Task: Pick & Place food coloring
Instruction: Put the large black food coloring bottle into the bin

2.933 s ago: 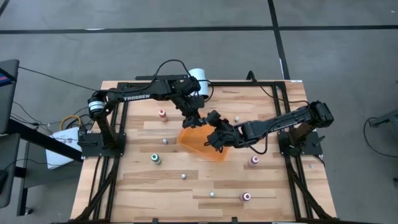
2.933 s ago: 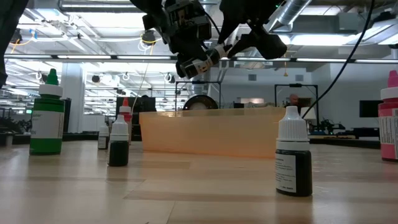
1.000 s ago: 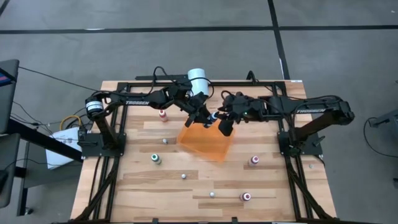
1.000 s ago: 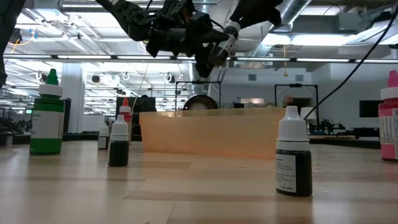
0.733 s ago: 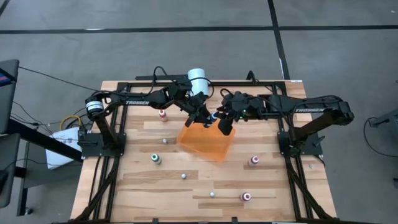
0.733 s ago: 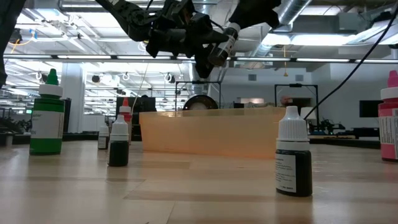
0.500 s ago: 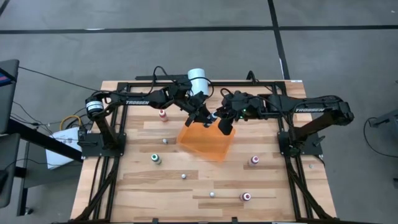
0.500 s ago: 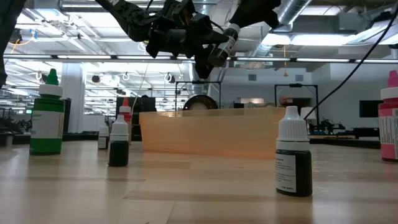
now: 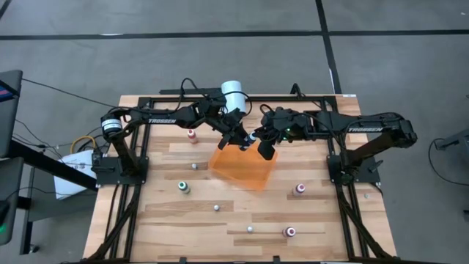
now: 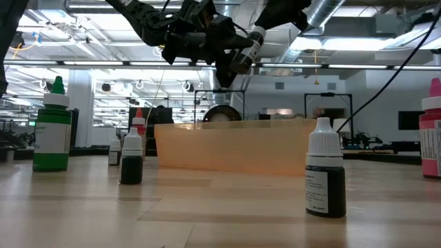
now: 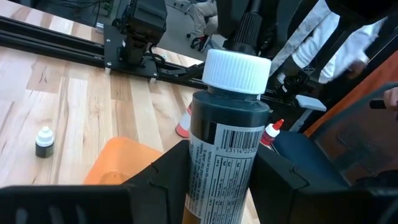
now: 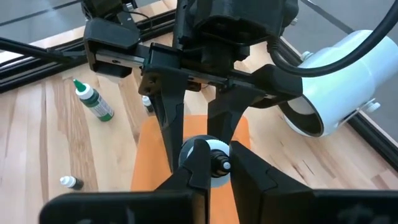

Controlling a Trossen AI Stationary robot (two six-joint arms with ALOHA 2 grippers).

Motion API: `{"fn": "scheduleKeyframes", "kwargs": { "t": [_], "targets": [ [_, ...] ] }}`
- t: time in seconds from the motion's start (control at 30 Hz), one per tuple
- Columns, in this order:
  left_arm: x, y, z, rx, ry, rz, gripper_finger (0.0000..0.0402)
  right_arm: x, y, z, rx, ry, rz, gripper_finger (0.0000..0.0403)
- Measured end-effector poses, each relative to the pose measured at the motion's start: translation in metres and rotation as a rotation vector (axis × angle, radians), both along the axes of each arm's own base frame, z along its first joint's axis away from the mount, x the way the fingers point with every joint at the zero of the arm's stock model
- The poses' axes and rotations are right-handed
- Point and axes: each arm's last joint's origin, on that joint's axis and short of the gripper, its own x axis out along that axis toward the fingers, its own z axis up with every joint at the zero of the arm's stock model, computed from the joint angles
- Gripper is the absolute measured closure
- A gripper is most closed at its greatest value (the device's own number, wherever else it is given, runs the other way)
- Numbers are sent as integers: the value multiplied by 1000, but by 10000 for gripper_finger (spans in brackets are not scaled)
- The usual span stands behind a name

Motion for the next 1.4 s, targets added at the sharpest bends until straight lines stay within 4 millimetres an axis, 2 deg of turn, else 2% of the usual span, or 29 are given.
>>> {"fn": "scheduleKeyframes", "kwargs": {
  "t": [0.63, 0.9, 1.1, 1.4],
  "targets": [
    [0, 0, 0, -11, 6, 1, 266, 0, 0, 0, -19, 7, 17, 377],
    [-1, 2, 0, -13, 5, -1, 203, -1, 0, -1, -15, 12, 23, 377],
    [-5, 12, 1, -72, 24, -26, 159, -1, 0, -1, -15, 16, 23, 381],
    [-21, 40, 3, -184, 49, -68, 144, -4, 4, -5, -18, 68, 33, 383]
  ]
}}
